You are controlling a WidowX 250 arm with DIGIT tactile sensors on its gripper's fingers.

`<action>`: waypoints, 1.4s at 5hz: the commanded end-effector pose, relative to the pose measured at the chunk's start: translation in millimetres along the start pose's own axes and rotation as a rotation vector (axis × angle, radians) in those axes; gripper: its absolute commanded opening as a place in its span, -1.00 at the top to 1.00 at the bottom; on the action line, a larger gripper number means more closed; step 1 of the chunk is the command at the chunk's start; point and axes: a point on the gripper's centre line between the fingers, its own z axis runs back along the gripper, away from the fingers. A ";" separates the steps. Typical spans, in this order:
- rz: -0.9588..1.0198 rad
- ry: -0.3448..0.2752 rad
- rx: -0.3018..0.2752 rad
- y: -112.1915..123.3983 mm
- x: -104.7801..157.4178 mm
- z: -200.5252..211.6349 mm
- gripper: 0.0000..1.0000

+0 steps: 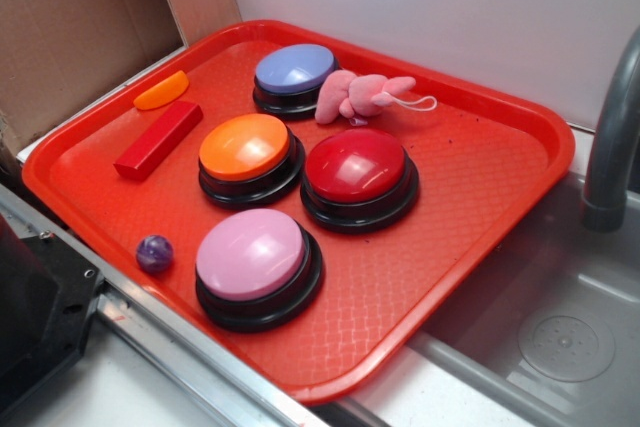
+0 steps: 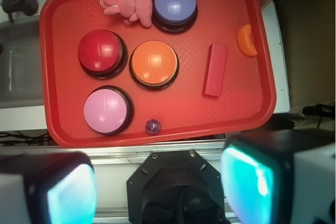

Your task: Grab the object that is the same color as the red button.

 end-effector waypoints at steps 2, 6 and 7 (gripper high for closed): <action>0.115 -0.057 0.018 7.5 10.7 -20.6 -1.00; 0.527 -0.139 0.025 102.7 80.3 -151.4 -1.00; 0.553 -0.164 -0.004 112.1 84.2 -170.7 -1.00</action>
